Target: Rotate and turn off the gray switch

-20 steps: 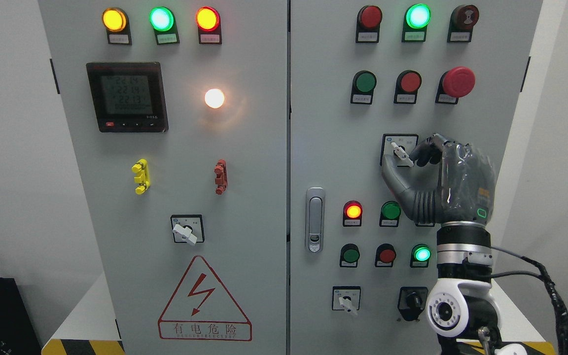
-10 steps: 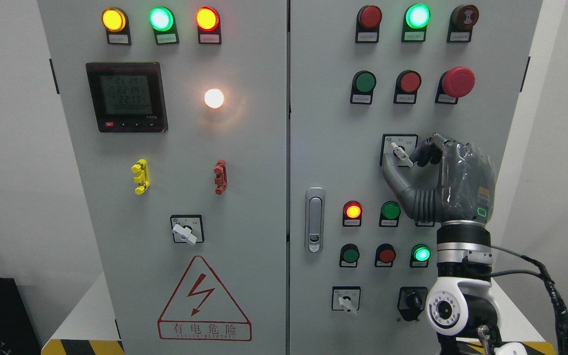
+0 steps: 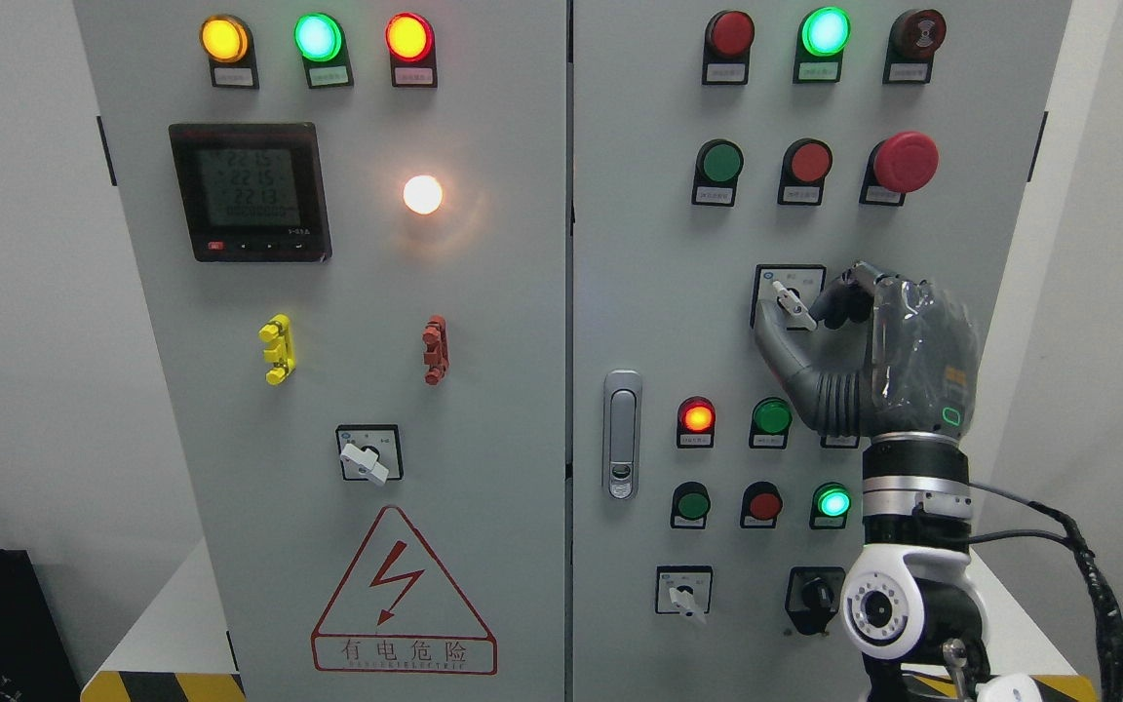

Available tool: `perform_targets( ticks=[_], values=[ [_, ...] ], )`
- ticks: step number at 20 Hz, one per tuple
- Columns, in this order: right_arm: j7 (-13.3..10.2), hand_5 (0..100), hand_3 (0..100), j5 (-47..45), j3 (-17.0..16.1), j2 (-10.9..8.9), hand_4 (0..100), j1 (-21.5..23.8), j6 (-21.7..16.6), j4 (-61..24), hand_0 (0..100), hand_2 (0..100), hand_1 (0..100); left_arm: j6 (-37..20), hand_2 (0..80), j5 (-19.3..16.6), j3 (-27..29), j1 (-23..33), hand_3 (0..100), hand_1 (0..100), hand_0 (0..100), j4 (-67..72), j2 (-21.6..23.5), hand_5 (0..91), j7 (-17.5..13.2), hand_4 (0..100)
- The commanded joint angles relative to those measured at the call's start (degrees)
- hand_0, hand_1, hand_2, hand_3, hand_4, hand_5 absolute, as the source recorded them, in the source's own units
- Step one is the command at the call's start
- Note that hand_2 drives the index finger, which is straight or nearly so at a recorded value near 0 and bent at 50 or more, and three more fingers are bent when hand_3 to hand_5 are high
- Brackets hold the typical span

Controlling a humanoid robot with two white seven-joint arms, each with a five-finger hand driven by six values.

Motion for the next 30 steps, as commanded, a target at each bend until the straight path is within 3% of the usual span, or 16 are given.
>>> perform_targets(
  ticks=[1, 17, 30],
  values=[
    [0.0, 89, 78, 0.0, 0.2, 0.0, 75, -0.3, 0.0, 0.3, 28, 68, 39, 0.0, 0.0, -0.4, 1.8, 0.1, 0, 39, 12, 1.3, 0.0, 0.0, 0.1, 0],
    [0.0, 90, 81, 0.0, 0.3, 0.0, 76, -0.5, 1.1, 0.3, 42, 71, 40, 0.0, 0.0, -0.4, 1.8, 0.0, 0, 39, 12, 1.3, 0.0, 0.0, 0.0, 0],
    [0.0, 91, 83, 0.1, 1.4, 0.0, 78, -0.9, 1.3, 0.4, 43, 74, 39, 0.0, 0.0, -0.4, 1.8, 0.0, 0, 39, 12, 1.3, 0.0, 0.0, 0.0, 0]
  ],
)
